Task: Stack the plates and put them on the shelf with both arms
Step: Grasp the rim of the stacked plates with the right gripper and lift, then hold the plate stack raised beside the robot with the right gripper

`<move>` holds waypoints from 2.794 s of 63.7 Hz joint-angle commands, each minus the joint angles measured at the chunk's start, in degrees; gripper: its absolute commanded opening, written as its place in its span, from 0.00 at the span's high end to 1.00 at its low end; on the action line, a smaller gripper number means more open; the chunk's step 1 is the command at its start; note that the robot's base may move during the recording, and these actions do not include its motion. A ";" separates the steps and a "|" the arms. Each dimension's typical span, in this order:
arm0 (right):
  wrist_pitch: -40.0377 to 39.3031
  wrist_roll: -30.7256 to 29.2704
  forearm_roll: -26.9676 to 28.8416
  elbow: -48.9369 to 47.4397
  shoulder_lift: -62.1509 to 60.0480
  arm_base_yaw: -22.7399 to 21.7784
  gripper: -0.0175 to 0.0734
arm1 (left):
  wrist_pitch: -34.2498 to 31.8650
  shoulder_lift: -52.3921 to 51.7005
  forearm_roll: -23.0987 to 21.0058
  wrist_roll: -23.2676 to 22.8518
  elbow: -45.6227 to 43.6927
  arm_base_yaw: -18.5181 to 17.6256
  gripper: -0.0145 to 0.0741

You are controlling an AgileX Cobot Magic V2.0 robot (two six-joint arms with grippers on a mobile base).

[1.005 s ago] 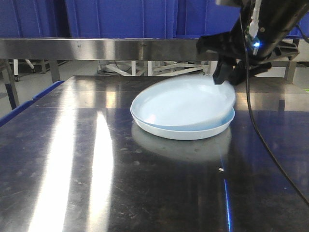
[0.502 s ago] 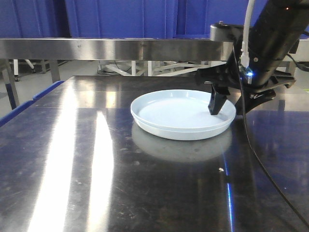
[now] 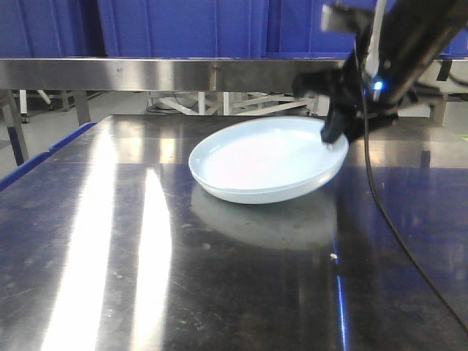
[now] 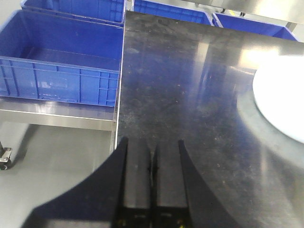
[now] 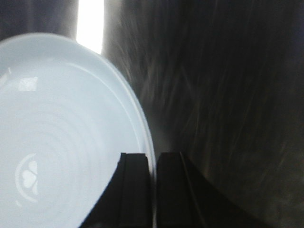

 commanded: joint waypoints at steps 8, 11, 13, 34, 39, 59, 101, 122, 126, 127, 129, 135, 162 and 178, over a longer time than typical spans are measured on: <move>-7.83 -0.69 -0.70 1.13 -13.76 -3.50 0.75 | -4.57 0.05 -0.53 -0.48 -1.73 0.14 0.73; -9.19 -0.69 -0.70 2.98 -16.89 -4.92 0.75 | -4.57 0.05 -0.53 -0.48 -1.73 0.14 0.73; -9.79 -0.69 -0.70 4.45 -18.31 -6.00 0.75 | -4.57 0.05 -0.53 -0.48 -1.73 0.14 0.73; -11.63 -0.69 -0.70 24.13 -40.70 -19.65 0.75 | -4.57 0.05 -0.53 -0.48 -1.73 0.14 0.73; -10.33 -0.69 -0.70 28.47 -45.71 -20.63 0.75 | -4.57 0.05 -0.53 -0.48 -1.73 0.14 0.73; -10.07 -0.69 -0.70 43.91 -63.85 -20.74 0.75 | -4.57 0.05 -0.53 -0.48 -1.73 0.14 0.73; -10.00 -0.69 -0.70 45.65 -70.16 -20.74 0.75 | -4.57 0.05 -0.53 -0.48 -1.73 0.14 0.73; -10.00 -0.69 -0.70 45.65 -70.16 -20.74 0.75 | -4.57 0.05 -0.53 -0.48 -1.73 0.14 0.73; -10.00 -0.69 -0.70 45.65 -70.16 -20.74 0.75 | -4.57 0.05 -0.53 -0.48 -1.73 0.14 0.73; -10.00 -0.69 -0.70 45.65 -70.16 -20.74 0.75 | -4.57 0.05 -0.53 -0.48 -1.73 0.14 0.73; -10.00 -0.69 -0.70 45.65 -70.16 -20.74 0.75 | -4.57 0.05 -0.53 -0.48 -1.73 0.14 0.73; -10.00 -0.69 -0.70 45.65 -70.16 -20.74 0.75 | -4.57 0.05 -0.53 -0.48 -1.73 0.14 0.73; -10.00 -0.69 -0.70 45.65 -70.16 -20.74 0.75 | -4.57 0.05 -0.53 -0.48 -1.73 0.14 0.73; -10.00 -0.69 -0.70 45.65 -69.87 -20.74 0.75 | -4.57 0.05 -0.53 -0.48 -1.73 0.14 0.73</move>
